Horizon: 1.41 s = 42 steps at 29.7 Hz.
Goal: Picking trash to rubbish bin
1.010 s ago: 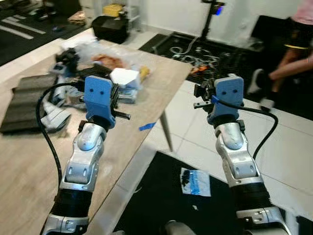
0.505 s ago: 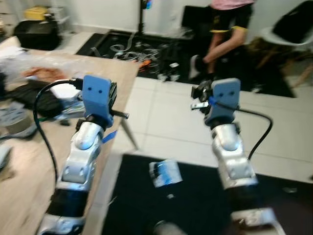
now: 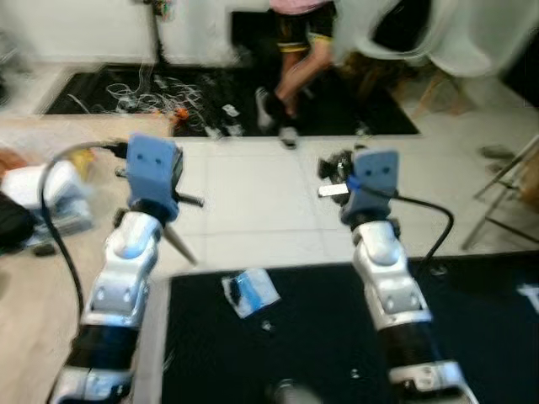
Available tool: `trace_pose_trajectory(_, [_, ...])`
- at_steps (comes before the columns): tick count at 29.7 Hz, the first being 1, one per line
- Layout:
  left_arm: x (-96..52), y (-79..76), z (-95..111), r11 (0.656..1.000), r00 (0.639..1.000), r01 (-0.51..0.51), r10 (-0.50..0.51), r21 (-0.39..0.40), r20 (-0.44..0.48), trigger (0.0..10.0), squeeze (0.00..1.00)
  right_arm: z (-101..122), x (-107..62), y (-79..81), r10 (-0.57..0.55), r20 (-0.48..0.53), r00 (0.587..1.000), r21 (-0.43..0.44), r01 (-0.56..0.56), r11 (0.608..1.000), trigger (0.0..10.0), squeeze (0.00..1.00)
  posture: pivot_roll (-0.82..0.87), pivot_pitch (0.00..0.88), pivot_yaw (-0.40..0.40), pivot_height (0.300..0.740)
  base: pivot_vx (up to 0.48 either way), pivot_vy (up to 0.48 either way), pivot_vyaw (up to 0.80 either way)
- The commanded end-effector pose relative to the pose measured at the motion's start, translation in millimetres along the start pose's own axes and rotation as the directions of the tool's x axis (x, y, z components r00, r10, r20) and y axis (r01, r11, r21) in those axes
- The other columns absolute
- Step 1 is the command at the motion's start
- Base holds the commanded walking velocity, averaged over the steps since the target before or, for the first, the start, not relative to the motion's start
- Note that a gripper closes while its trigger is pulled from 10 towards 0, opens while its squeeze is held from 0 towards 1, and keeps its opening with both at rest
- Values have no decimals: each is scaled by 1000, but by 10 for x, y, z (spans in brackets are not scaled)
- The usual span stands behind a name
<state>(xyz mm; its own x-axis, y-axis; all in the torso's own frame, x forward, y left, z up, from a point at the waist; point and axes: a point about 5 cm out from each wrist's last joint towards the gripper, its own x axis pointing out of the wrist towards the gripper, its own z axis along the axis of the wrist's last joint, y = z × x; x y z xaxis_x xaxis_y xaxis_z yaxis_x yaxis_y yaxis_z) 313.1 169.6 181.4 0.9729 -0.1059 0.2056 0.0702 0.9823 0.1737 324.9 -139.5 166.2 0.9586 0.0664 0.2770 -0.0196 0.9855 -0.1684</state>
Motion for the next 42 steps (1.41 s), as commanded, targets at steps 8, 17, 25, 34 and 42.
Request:
trace_pose_trajectory(8, [-135,54,-255,1000,995,-29,29,7,-94,10000,0,-210,-103,-21,7,-81,997,-16,-8,1000,10000,0,21,50,-16,740,0,0,-800])
trace_pose_trajectory(17, [-115,-24,-236,999,996,30,-26,42,-88,10000,0,-268,-127,2,1,-97,995,-10,-2,1000,10000,0,44,49,-11,740,0,0,-800])
trace_pose_trajectory(25, [-77,0,-200,993,993,83,-75,86,-88,10000,0,-326,-182,81,-30,-114,993,14,32,999,10000,0,72,51,45,740,0,0,-800])
trace_pose_trajectory(34, [-23,-92,-170,978,981,180,-169,106,-99,10000,0,-400,-335,79,-102,-138,985,27,106,994,10000,0,90,63,133,740,0,0,-800])
trace_pose_trajectory(42, [-6,-127,-160,974,978,197,-187,111,-94,10000,0,-420,-380,72,-108,-144,984,22,113,993,10000,0,87,73,134,740,0,0,-800])
